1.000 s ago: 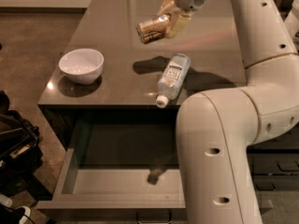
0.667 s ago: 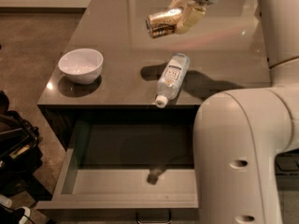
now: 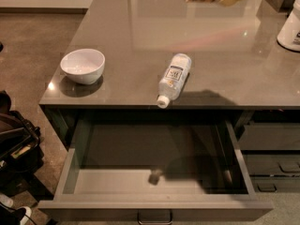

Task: Place orange can into top drawer

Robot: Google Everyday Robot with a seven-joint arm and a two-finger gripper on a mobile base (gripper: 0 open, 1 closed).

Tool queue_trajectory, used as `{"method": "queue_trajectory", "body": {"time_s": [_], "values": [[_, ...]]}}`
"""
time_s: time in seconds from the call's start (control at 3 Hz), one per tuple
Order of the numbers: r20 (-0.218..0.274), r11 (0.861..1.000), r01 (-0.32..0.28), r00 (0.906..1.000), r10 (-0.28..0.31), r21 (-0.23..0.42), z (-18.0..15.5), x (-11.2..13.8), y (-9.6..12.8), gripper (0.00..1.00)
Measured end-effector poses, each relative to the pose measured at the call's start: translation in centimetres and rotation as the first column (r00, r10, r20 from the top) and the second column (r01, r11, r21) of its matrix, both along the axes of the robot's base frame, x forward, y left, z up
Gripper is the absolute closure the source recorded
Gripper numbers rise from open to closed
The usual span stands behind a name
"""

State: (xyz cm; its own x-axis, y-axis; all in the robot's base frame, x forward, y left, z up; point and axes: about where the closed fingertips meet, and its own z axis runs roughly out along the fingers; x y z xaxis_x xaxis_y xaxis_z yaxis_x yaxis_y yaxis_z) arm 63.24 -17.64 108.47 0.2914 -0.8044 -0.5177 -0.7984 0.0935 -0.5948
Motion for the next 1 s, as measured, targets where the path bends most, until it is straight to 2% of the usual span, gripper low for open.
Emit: {"method": "queue_trajectory", "body": {"time_s": [0.33, 1.0], "values": [[0.077, 0.999, 0.035, 0.9963, -0.037, 0.028, 3.31, -2.92, -0.59, 1.0], [0.076, 0.999, 0.023, 0.9968, -0.027, 0.046, 2.78, -3.03, -0.04, 1.0]]}}
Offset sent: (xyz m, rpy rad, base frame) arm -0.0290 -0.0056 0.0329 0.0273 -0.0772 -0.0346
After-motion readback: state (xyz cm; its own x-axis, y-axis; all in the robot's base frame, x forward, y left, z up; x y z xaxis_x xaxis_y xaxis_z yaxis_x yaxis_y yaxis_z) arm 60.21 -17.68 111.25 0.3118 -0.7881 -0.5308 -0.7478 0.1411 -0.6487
